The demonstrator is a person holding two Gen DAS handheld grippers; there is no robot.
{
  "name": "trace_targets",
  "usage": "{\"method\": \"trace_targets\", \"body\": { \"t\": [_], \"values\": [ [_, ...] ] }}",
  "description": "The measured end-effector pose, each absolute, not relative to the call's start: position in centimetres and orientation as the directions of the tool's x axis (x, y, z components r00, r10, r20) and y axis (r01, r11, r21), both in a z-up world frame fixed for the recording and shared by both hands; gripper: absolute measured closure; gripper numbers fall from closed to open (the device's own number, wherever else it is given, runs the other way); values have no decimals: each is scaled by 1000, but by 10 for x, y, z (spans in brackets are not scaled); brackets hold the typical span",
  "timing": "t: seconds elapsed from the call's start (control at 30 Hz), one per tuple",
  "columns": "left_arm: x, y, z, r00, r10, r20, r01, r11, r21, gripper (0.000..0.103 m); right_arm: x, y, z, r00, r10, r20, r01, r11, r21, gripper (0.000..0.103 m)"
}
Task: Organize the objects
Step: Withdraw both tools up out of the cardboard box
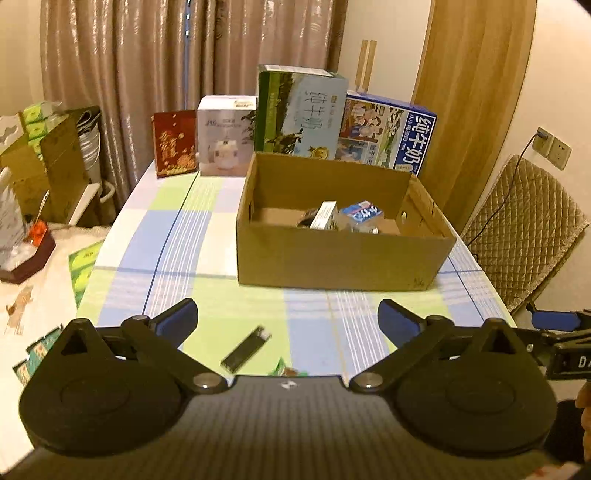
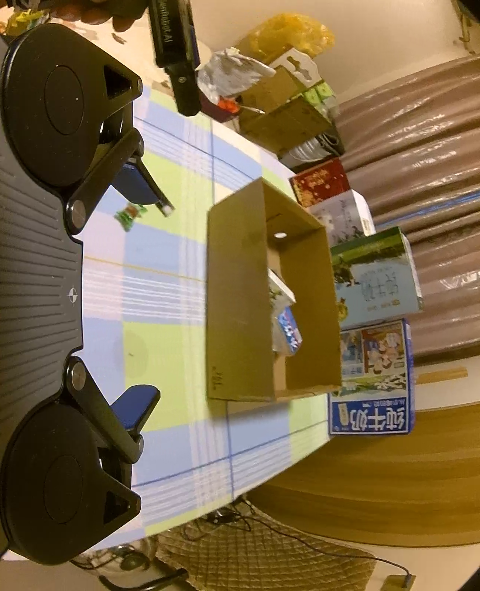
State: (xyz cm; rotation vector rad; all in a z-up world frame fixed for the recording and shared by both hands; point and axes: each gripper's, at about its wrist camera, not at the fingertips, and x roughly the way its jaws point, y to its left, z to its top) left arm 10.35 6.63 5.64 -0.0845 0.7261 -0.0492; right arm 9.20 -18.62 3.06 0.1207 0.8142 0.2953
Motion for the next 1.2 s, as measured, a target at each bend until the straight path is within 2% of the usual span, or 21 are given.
{"method": "trace_targets", "body": {
  "t": [0.53,1.2],
  "values": [
    [54,109,37,724,-38,-689,-27,996,-83,1,74,-175,17,624,319,-713,-241,947,213,2],
    [63,123,14,700,-56,-712,2,997,-77,1,78,-145,-7,594,361,-719,-338,923,185,2]
  ]
}}
